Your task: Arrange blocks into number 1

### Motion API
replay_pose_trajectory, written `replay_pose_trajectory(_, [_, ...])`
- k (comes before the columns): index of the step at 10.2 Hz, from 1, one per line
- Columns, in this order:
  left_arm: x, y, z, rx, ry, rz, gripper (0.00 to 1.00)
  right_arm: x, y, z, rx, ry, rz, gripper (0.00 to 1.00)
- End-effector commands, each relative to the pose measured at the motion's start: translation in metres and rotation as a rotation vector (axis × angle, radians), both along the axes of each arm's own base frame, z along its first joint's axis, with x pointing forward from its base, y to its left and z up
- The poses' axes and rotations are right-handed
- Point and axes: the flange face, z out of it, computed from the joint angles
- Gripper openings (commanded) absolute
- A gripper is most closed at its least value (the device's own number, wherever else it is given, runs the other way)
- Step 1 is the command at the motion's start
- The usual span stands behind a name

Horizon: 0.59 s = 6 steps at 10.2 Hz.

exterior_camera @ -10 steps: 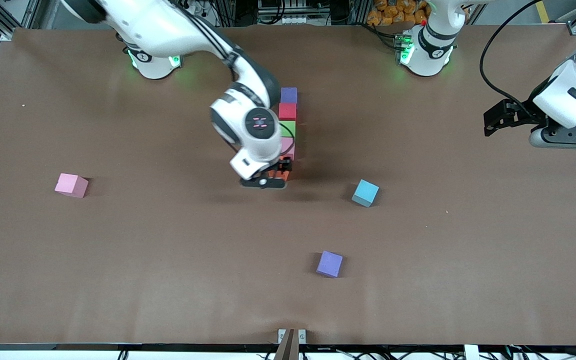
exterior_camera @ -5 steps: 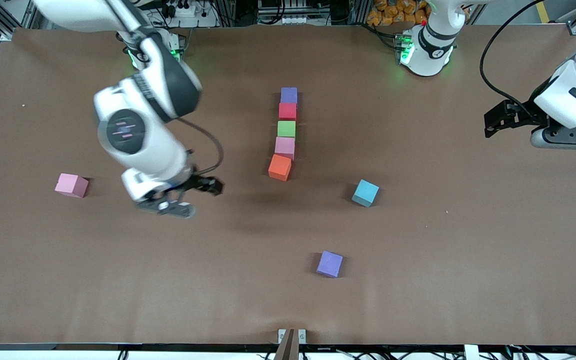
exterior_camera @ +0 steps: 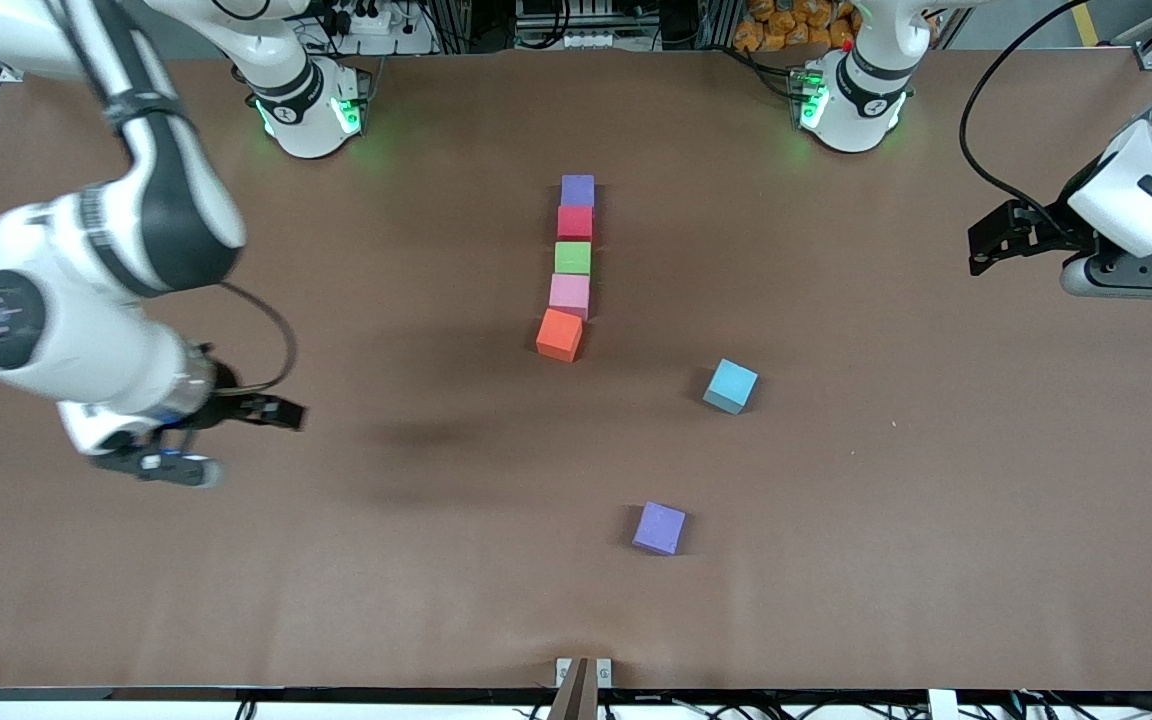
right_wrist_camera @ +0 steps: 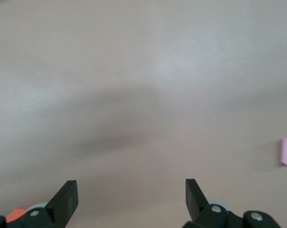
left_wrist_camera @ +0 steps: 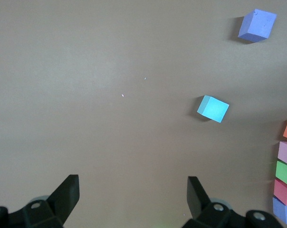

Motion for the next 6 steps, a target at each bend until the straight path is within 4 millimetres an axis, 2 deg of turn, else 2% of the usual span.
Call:
replay_pose_trajectory(1, [0.0, 0.0, 0.004, -0.02, -0.007, 0.012, 1.0, -0.002, -0.053, 0.032, 0.018, -0.002, -0.025, 1.0])
replay_pose_trajectory(3, [0.0, -0.001, 0.004, -0.02, -0.007, 0.01, 1.0, -0.004, -0.094, 0.056, 0.02, -0.041, -0.063, 1.0])
replay_pose_trajectory(4, [0.0, 0.0, 0.004, -0.02, -0.007, 0.012, 1.0, -0.01, -0.109, 0.077, 0.007, -0.076, -0.059, 1.0])
replay_pose_trajectory(6, [0.0, 0.0, 0.004, -0.018, -0.007, 0.012, 1.0, -0.027, -0.146, 0.11, -0.02, -0.127, 0.078, 1.0])
